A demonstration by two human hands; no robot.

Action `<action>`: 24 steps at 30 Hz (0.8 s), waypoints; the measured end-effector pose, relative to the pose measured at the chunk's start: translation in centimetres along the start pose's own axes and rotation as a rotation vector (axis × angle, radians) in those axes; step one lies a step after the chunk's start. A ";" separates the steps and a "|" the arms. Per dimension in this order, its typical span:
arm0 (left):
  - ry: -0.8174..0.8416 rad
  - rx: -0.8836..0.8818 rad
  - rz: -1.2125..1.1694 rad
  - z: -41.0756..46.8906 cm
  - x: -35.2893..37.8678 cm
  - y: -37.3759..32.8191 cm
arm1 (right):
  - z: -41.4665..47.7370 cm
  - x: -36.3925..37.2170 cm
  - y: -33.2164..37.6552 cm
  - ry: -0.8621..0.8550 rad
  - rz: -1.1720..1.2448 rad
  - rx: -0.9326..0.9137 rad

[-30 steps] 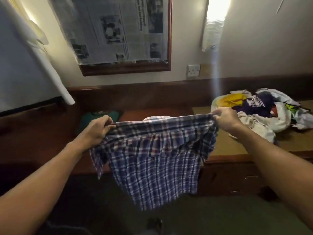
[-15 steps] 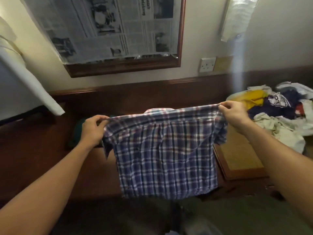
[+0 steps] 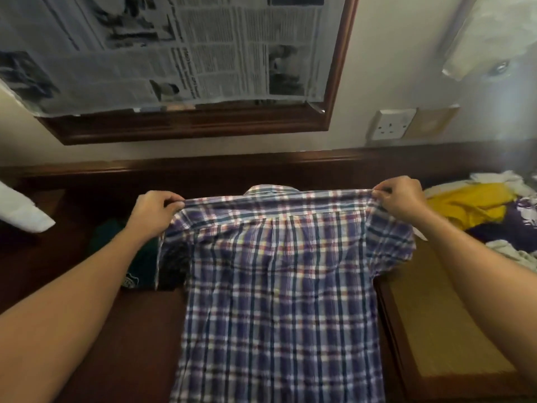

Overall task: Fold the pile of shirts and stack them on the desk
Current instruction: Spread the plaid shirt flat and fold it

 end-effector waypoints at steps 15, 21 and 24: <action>-0.207 -0.165 0.049 7.5 13.4 -0.2 | 9.1 13.4 -7.2 0.006 -0.166 -0.044; -0.110 0.256 0.245 -1.2 21.4 -2.0 | 1.4 19.3 -2.0 0.056 -0.261 -0.330; 0.124 0.291 0.393 -2.5 26.6 -0.1 | -2.0 25.5 -3.1 0.396 -0.368 -0.259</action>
Point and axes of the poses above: each hand's wrist, its own z-axis towards the middle knuckle, its own x-axis out of the palm, y = z × x, the point moved 10 cm from there along z, towards the middle knuckle, and after that the axes turned 12 degrees about -x, right-handed, at the moved point
